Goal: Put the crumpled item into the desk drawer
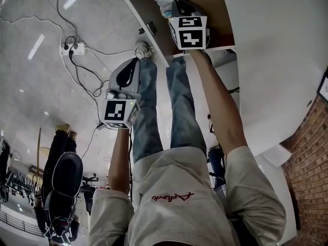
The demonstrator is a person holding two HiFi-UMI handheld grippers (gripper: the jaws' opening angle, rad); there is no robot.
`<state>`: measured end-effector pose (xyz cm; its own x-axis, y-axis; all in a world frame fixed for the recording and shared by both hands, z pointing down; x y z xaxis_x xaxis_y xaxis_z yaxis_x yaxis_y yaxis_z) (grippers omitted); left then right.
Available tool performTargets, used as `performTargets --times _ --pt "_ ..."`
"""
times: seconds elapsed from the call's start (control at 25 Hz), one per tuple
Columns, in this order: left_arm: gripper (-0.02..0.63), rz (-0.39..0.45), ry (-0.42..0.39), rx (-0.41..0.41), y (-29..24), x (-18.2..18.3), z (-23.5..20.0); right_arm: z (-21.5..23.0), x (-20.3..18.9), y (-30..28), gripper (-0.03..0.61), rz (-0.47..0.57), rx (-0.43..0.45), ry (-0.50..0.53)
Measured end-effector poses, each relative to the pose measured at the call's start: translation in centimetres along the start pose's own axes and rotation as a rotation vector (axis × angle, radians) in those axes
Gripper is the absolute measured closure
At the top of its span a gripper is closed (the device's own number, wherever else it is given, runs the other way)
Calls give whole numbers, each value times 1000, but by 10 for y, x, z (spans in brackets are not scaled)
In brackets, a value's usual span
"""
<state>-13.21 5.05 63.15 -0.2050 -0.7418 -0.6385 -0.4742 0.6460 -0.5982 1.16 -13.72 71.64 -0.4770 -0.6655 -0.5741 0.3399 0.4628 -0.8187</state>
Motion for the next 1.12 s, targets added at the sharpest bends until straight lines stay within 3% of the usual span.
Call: performTargets --times 0.56,0.76,0.88,1.12 --pt "604 0 -12 5 4 -3 -8 1 -22 -26 561 -130 -7 -5" --pt "604 -4 -5 14 5 -4 -12 1 -19 -25 560 -95 9 -15" --pt "604 -6 -11 6 6 -7 -11 1 -14 -20 480 -61 18 -14" --pt "604 2 -12 4 7 -8 -7 -3 -4 -9 460 -3 13 -3"
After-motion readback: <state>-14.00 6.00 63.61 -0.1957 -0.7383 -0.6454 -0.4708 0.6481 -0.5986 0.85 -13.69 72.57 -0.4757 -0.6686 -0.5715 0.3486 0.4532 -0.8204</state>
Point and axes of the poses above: the fingertips, and each gripper's own axes: y backward along the fingers, z to its right, x out of its top, the point moved 5 cm from there along y, backward along the fingers, and after that the axes turned 5 degrees about y, right-handed, at the moved point
